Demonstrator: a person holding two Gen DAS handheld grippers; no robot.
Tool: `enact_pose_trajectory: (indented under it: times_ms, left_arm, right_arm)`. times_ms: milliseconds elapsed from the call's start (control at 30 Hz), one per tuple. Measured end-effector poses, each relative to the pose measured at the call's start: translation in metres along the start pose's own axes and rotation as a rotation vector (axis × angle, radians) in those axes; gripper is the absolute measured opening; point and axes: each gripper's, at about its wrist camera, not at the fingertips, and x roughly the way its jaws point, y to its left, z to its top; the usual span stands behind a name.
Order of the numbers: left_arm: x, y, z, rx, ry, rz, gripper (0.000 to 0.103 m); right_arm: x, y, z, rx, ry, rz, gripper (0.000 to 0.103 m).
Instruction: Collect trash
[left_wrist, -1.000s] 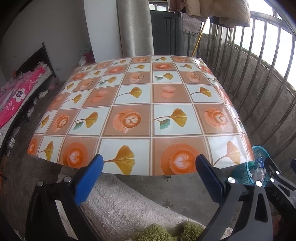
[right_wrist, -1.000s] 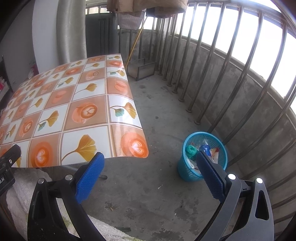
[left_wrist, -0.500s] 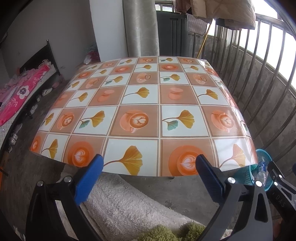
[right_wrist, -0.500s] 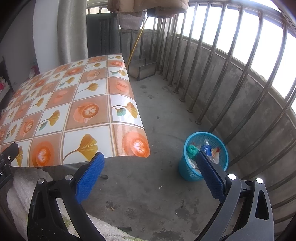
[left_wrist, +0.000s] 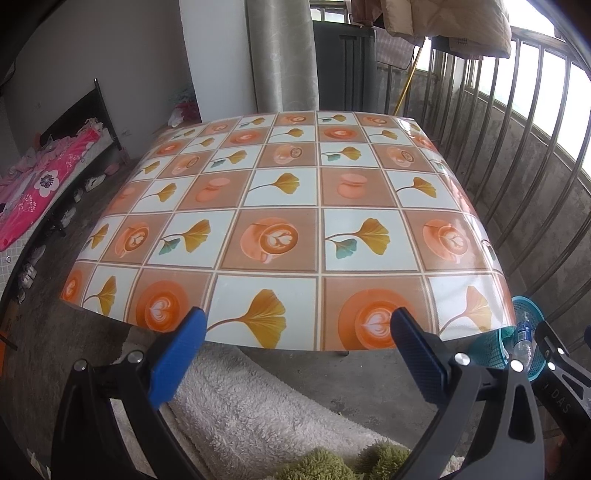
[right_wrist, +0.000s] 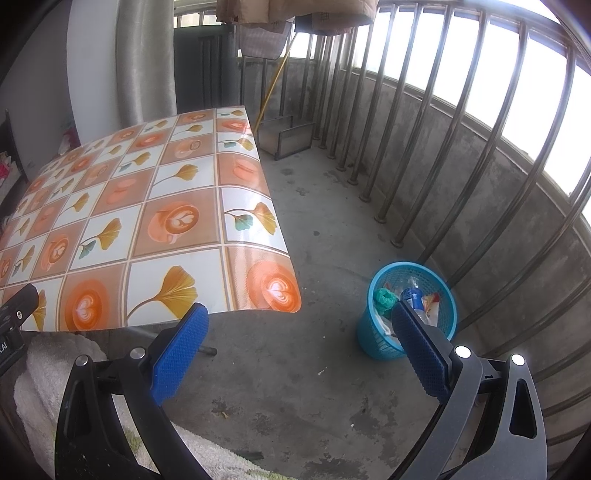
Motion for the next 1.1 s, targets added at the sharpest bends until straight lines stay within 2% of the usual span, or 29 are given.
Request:
enact_pose_trajectory:
  times_ms: [1100]
  left_arm:
    - [0.0000, 0.0003, 0.0012, 0.001, -0.001, 0.002, 0.098]
  right_arm:
    - [-0.0002, 0.0032, 0.0004, -0.001, -0.002, 0.004, 0.095]
